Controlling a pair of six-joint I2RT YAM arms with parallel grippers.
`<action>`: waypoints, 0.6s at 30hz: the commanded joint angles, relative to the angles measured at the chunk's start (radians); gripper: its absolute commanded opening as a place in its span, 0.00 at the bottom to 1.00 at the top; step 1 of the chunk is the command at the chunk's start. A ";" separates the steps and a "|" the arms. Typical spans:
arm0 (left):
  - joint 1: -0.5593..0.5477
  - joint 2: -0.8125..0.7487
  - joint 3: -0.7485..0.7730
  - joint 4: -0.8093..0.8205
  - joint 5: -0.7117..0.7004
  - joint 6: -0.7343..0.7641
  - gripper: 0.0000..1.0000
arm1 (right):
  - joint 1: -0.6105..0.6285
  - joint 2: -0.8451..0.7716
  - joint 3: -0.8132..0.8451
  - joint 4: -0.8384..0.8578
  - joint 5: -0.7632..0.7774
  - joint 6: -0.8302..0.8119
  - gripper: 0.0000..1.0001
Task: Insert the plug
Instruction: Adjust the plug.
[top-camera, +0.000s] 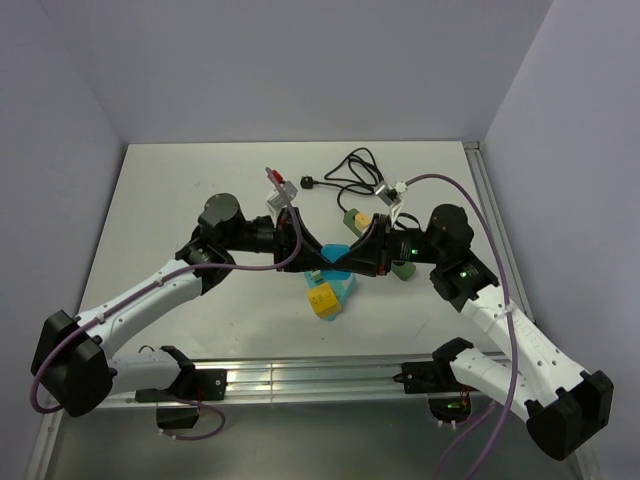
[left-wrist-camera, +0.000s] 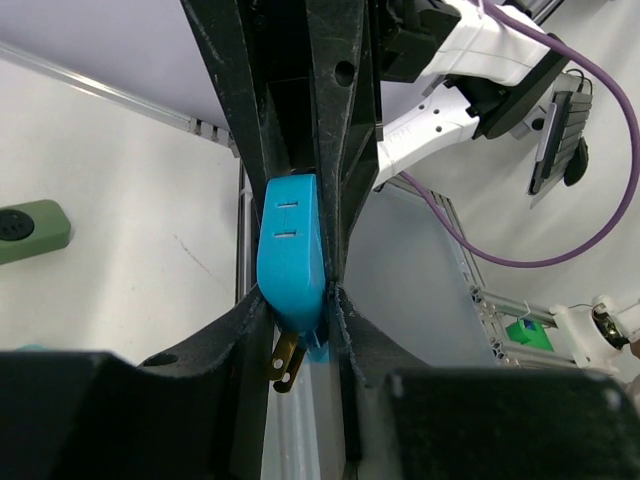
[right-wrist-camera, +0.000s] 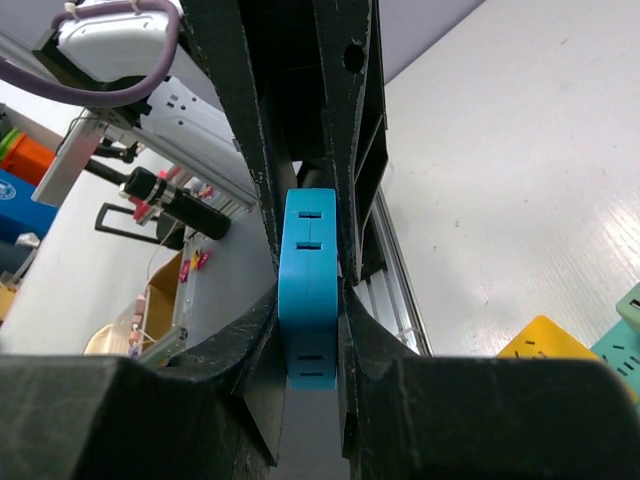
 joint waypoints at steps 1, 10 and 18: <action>-0.003 -0.020 0.046 -0.037 -0.009 0.070 0.03 | -0.002 0.007 0.057 -0.035 0.040 -0.002 0.00; -0.002 -0.009 0.075 -0.177 -0.092 0.159 0.00 | -0.002 0.019 0.129 -0.213 0.140 -0.053 0.00; 0.004 0.004 0.086 -0.261 -0.155 0.200 0.00 | -0.002 0.044 0.161 -0.347 0.229 -0.078 0.00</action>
